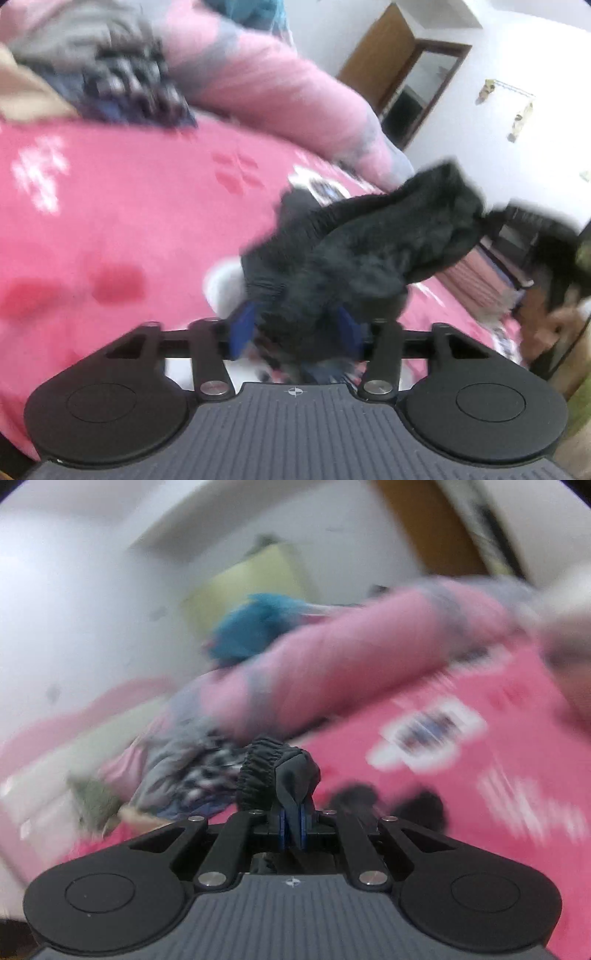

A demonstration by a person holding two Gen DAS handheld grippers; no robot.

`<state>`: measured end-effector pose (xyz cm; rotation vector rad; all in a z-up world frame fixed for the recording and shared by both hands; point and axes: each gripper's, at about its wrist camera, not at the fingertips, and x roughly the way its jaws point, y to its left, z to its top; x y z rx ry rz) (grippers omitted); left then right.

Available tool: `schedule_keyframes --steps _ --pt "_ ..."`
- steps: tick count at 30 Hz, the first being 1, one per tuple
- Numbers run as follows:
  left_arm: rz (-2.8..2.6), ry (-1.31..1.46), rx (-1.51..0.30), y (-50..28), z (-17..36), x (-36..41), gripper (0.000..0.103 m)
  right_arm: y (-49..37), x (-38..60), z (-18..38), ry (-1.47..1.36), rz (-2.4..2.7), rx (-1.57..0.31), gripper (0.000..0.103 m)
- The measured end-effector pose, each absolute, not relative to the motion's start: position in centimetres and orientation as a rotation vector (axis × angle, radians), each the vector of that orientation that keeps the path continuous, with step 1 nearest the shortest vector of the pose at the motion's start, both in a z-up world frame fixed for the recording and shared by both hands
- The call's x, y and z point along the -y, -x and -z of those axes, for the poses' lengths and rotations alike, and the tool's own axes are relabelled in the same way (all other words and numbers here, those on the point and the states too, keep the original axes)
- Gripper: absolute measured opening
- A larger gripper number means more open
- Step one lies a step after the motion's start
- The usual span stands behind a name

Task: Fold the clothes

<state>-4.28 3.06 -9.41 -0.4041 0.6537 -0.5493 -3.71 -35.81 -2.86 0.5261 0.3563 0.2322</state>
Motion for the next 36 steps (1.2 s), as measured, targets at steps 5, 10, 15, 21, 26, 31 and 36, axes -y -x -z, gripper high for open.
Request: schedule_keyframes --steps 5,10,15,21,26,31,36 --pt "0.563 0.394 -0.64 4.8 9.6 -1.6 0.078 6.2 39.0 6.2 -0.623 -0.209 -0.319 0.007" --pt "0.461 0.386 -0.644 2.4 10.9 -1.5 0.084 7.3 40.4 7.7 -0.681 -0.207 -0.3 0.008" --pt "0.468 0.367 -0.626 1.2 10.4 -0.8 0.082 6.7 41.3 9.2 -0.729 -0.208 -0.316 0.008" --pt "0.52 0.373 -0.588 -0.3 10.2 -0.6 0.072 6.4 41.6 9.7 -0.748 -0.223 -0.308 0.009" --pt "0.546 0.376 -0.571 -1.2 10.6 0.1 0.03 6.1 41.3 9.9 -0.748 -0.224 -0.313 0.009" --pt "0.486 0.389 -0.526 -1.2 9.1 -0.6 0.004 5.6 39.8 7.7 -0.615 -0.189 -0.3 0.008" --pt "0.503 0.328 -0.423 -1.3 4.1 -1.0 0.002 3.9 37.0 2.3 -0.401 -0.177 -0.228 0.008"
